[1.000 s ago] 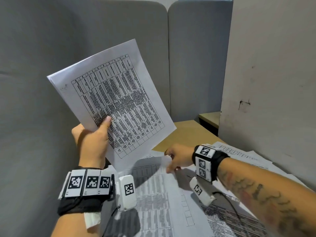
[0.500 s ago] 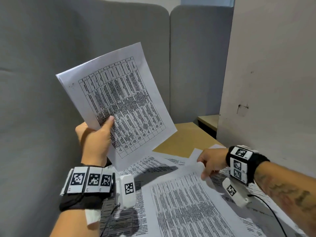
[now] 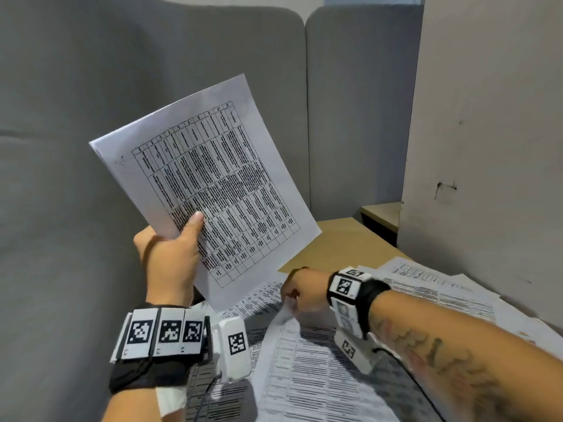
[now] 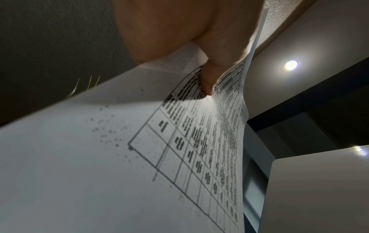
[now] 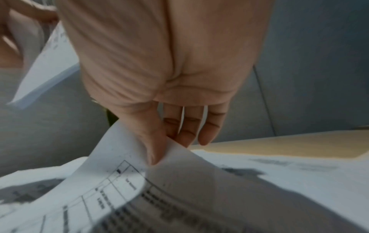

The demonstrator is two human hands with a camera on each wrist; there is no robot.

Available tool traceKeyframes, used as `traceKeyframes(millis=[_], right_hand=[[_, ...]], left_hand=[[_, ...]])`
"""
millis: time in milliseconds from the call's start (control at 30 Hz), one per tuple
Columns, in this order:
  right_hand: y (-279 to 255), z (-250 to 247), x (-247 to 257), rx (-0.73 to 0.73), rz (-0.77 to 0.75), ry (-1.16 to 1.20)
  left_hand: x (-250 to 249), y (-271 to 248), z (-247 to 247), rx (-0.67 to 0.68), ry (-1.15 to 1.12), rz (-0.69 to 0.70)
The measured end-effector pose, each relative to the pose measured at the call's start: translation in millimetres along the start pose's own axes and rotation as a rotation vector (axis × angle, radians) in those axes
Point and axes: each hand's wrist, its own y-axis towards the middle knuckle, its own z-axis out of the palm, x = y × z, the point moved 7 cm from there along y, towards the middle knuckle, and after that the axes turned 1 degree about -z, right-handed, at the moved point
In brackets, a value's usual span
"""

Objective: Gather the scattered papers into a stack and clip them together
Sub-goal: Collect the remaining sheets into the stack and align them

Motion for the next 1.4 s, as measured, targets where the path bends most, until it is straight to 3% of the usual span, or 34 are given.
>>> traceKeyframes(millis=[133,300,467,600,700,800,867,1033,1200,1400], right_hand=[[19.9,19.7,20.9,0.107,0.044,-0.092],[21.2,9.3,26.4,0.047,0.004,0.054],[10.2,24.3,2.5,0.348,0.158,-0.072],[6.2,30.9,-10.7,0.408,0.302,-0.087],[12.9,31.9,-8.3,0.359,0.33,-0.029],[9.8,31.7,-5.6,0.407,0.32,-0.086],[13.8,25.8,-4.7,0.313,0.289,-0.088],[12.4,33.2,-10.3,0.363,0.32,-0.04],[5.5,29.7,-5.1,0.319,0.207,-0.021],[-22.4,-6.8,-12.0,0.062,0.042,0.102]], left_hand=[[2.7,0.3,1.0,-0.006,-0.002,0.0],[4.2,1.2,3.2,0.022,-0.035,0.012],[-2.8,-2.1,5.1,0.051,-0.042,0.034],[-17.2,-14.2,10.4,0.081,-0.037,0.072],[-27.7,-22.5,11.7,0.106,-0.036,0.098],[-29.0,-21.1,11.8,0.117,-0.049,0.094],[-28.4,-21.4,12.5,0.118,-0.066,0.094],[-34.1,-29.5,14.9,0.12,-0.045,0.074],[-36.7,-31.7,14.2,0.111,-0.007,0.07],[-26.2,-18.1,8.6,0.084,0.01,0.082]])
